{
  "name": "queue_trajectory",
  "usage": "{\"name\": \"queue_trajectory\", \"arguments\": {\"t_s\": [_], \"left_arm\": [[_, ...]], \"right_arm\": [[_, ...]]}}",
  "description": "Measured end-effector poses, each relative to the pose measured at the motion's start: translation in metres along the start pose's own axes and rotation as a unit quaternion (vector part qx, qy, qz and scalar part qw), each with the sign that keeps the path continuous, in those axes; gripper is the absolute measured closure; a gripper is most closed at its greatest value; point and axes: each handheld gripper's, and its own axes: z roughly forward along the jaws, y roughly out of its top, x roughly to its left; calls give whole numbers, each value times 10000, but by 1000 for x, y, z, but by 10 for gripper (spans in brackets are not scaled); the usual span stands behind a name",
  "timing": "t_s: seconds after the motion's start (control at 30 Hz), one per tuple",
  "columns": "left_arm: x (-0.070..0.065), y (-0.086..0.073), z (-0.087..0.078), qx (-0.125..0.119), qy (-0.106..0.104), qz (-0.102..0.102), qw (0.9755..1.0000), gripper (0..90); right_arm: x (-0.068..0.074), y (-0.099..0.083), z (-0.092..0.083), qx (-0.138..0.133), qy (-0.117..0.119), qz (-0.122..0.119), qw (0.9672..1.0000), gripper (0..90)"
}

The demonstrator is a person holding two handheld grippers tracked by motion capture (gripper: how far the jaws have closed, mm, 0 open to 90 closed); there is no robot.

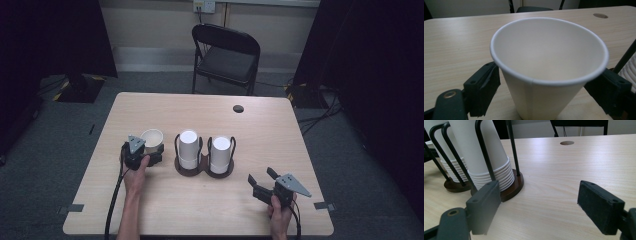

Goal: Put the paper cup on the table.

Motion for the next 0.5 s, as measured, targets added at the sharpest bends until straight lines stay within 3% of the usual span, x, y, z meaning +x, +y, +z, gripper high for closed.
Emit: {"name": "queue_trajectory", "arguments": {"t_s": [0.17, 0.33, 0.4, 0.5], "left_arm": [[1, -8, -9, -54, 9, -124, 9999, 157], [-3, -9, -19, -90, 56, -73, 9999, 157], [-3, -11, -24, -123, -65, -11, 9999, 158], [-8, -12, -32, -296, -165, -117, 9994, 160]], "right_arm": [[0, 0, 0, 20, -5, 19, 10000, 181], [0, 0, 0, 15, -9, 31, 10000, 180], [0, 0, 0, 21, -6, 21, 10000, 181], [0, 0, 0, 46, 1, 24, 10000, 180]]}}
